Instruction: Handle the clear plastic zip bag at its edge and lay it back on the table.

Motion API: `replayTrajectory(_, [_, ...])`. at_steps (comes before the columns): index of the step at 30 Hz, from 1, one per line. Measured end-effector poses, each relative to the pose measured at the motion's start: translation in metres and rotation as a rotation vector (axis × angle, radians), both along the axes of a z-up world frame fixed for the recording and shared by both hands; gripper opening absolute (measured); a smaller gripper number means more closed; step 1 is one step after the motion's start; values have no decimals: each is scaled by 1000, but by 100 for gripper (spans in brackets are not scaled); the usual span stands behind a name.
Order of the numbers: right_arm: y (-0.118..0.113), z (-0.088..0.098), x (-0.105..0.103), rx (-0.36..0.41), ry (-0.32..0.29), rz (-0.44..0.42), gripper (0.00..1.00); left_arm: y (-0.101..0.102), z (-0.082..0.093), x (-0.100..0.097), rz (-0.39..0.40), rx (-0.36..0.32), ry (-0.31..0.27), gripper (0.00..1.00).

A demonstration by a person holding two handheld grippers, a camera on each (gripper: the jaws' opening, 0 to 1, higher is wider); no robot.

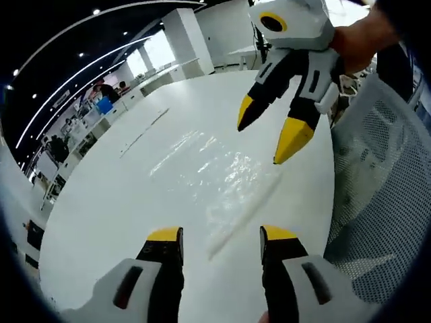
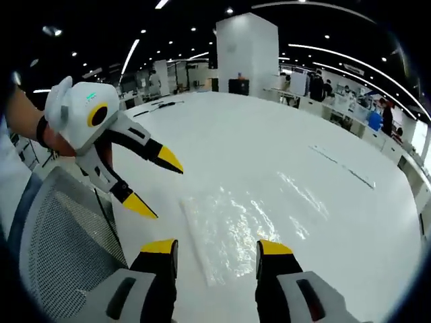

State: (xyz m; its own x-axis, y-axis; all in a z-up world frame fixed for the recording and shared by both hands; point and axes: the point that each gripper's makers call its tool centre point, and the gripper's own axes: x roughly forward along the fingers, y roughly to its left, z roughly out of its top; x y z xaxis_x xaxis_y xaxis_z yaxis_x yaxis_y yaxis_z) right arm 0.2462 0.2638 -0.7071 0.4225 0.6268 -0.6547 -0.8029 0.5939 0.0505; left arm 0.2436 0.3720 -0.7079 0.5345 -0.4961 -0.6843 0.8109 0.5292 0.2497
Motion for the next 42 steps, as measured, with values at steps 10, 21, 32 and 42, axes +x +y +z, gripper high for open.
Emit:
replayTrajectory(10, [-24, -6, -10, 94, 48, -120, 63, 20, -2, -8, 103, -109, 75, 58])
replayTrajectory(21, [-31, -5, -26, 146, 73, -142, 69, 20, 0, -35, 125, -156, 112, 64])
replayTrajectory(32, [-40, 4, -37, 190, 88, -171, 74, 22, 4, -49, 176, -266, 151, 66])
replayTrajectory(42, [-41, 9, -40, 215, 98, -160, 78, 29, -1, -47, 217, -295, 156, 66])
